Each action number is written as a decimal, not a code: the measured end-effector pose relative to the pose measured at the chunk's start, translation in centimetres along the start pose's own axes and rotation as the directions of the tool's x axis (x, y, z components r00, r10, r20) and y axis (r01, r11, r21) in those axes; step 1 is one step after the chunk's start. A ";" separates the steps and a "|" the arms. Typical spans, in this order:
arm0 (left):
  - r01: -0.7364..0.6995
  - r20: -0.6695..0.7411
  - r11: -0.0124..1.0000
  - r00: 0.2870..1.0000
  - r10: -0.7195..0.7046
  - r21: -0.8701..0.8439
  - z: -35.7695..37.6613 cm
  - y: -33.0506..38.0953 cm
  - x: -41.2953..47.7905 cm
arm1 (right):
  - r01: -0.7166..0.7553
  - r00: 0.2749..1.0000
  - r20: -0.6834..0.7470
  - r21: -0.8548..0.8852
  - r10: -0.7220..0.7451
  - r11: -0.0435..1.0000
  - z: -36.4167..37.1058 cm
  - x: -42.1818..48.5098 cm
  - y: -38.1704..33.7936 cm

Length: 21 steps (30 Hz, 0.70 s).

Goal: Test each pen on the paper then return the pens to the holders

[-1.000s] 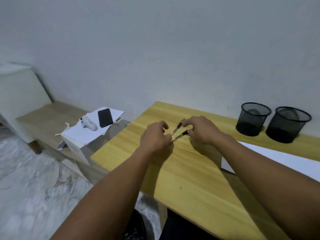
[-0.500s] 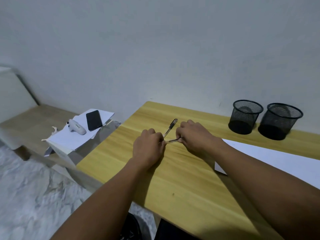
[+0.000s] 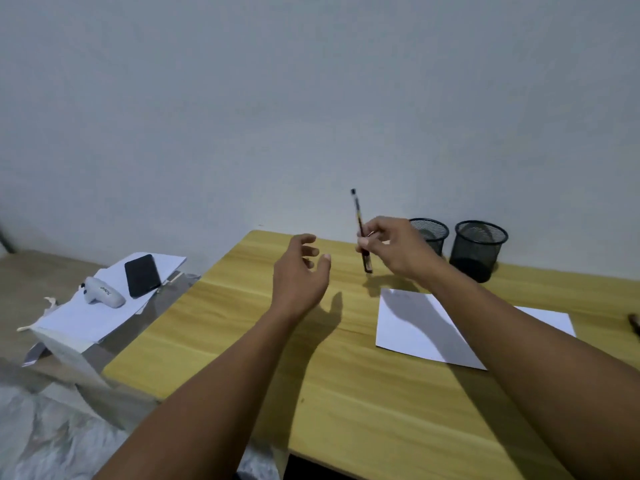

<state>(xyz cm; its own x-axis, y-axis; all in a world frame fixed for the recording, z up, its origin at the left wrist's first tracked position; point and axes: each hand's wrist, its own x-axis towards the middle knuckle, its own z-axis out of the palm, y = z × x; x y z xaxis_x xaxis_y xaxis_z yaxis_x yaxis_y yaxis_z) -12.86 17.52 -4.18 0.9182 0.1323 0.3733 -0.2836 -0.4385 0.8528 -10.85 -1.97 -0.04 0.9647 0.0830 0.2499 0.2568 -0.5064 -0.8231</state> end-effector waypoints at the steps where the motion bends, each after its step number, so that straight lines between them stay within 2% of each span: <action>1: 0.000 0.040 1.000 0.999 0.001 -0.017 1.0 0.5 -0.1 | -0.039 0.997 -0.055 0.118 0.046 0.992 -0.9 -0.1 0.1; 4: -0.084 0.178 0.996 0.981 0.081 0.013 4.0 1.6 -0.5 | -0.116 0.978 -0.130 0.297 0.161 0.948 -3.0 -0.8 0.9; 6: -0.140 0.209 0.990 0.969 0.130 0.033 5.7 2.4 -0.9 | -0.129 0.969 -0.152 0.355 0.193 0.926 -3.7 -1.6 1.5; 11: -0.189 0.256 0.979 0.953 0.163 0.081 7.7 2.7 -0.8 | -0.165 0.951 -0.186 0.369 0.247 0.914 -4.3 -2.9 2.3; 14: -0.270 0.235 0.955 0.943 0.236 0.123 7.6 2.4 -0.8 | -0.179 0.962 -0.146 0.310 0.232 0.934 -4.5 -2.8 2.4; 18: -0.316 0.241 0.939 0.930 0.278 0.138 7.8 2.2 -0.6 | -0.196 0.972 -0.055 0.336 0.226 0.921 -4.2 -2.5 1.9; 20: -0.330 0.278 0.934 0.918 0.284 0.136 7.6 1.8 -1.0 | -0.228 0.972 0.021 0.333 0.234 0.915 -4.5 -3.1 2.1; 21: -0.343 0.346 0.936 0.890 0.297 0.077 9.2 1.2 -0.9 | -0.270 0.960 0.026 0.333 0.277 0.903 -5.5 -3.6 3.4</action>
<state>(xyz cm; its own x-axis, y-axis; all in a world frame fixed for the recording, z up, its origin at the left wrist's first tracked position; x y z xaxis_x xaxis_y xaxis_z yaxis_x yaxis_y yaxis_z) -11.52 8.64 -6.85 0.8285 -0.3203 0.4592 -0.5588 -0.5242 0.6426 -13.73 -8.71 -0.96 0.9993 -0.0386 -0.0015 -0.0089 -0.1941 -0.9810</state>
